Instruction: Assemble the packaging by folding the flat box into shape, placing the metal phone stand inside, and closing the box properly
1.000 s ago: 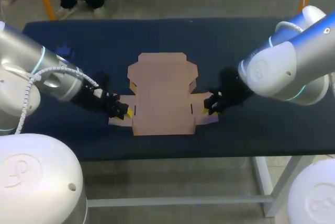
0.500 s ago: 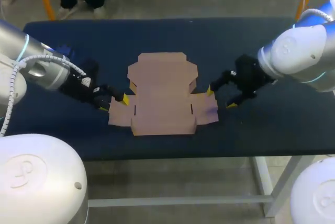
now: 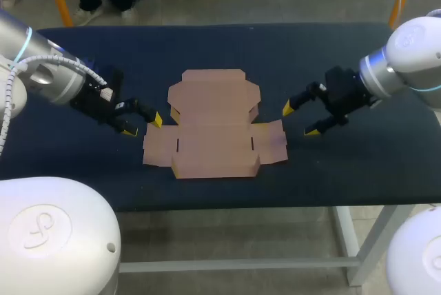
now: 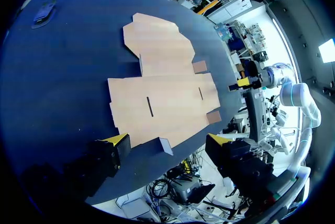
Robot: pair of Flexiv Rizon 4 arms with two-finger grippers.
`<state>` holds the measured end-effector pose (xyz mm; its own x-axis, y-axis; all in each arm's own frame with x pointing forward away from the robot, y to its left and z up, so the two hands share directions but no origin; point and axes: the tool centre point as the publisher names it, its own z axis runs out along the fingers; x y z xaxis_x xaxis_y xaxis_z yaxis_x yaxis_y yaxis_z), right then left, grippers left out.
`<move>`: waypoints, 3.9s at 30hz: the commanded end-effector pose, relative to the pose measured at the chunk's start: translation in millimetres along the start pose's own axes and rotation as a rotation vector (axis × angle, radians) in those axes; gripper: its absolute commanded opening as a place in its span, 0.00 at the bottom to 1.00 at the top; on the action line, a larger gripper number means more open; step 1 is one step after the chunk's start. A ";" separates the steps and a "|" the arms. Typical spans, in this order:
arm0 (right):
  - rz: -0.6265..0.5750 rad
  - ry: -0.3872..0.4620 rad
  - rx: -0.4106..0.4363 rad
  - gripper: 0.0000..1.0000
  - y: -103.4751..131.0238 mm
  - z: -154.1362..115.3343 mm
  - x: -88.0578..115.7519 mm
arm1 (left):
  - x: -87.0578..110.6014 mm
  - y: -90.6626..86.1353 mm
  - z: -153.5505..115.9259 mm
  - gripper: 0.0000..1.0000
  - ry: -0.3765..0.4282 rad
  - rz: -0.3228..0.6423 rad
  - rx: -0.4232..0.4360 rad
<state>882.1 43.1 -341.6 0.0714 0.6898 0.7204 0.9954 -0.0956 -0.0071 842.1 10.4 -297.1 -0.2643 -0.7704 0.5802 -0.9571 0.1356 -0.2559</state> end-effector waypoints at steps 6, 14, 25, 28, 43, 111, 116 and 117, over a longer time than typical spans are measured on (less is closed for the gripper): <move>-0.002 0.197 0.035 1.00 3.1 -1.9 -2.7 | 0.3 -0.5 -0.1 1.00 -0.003 -0.001 -0.004; -0.050 0.196 0.042 1.00 14.1 -1.4 1.2 | 0.5 -8.8 -9.4 1.00 0.065 0.053 -0.019; -0.186 0.196 -0.010 1.00 48.2 8.7 5.3 | 2.7 -34.0 -10.7 1.00 0.126 0.083 -0.049; -0.215 0.193 -0.019 1.00 54.5 11.9 6.2 | 3.3 -41.5 -9.8 1.00 0.136 0.089 -0.057; -0.260 0.169 -0.059 1.00 67.4 16.6 12.7 | -11.2 -80.0 -15.4 1.00 0.136 0.089 -0.066; -0.015 0.220 -0.106 0.52 156.6 97.9 17.7 | -42.2 -103.8 -16.9 1.00 0.187 0.087 -0.080; -0.002 0.217 -0.104 0.50 157.7 100.0 15.4 | -43.3 -103.4 -17.4 1.00 0.187 0.085 -0.080; -0.001 0.218 -0.105 0.50 157.7 99.8 15.1 | -43.5 -103.3 -17.4 1.00 0.187 0.085 -0.080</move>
<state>1043.8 109.9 -398.5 0.0439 0.5240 0.8506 0.9816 -0.1809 0.0608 950.7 39.2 -283.0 -0.3548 -0.6267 0.6939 -0.9349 0.2481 -0.2539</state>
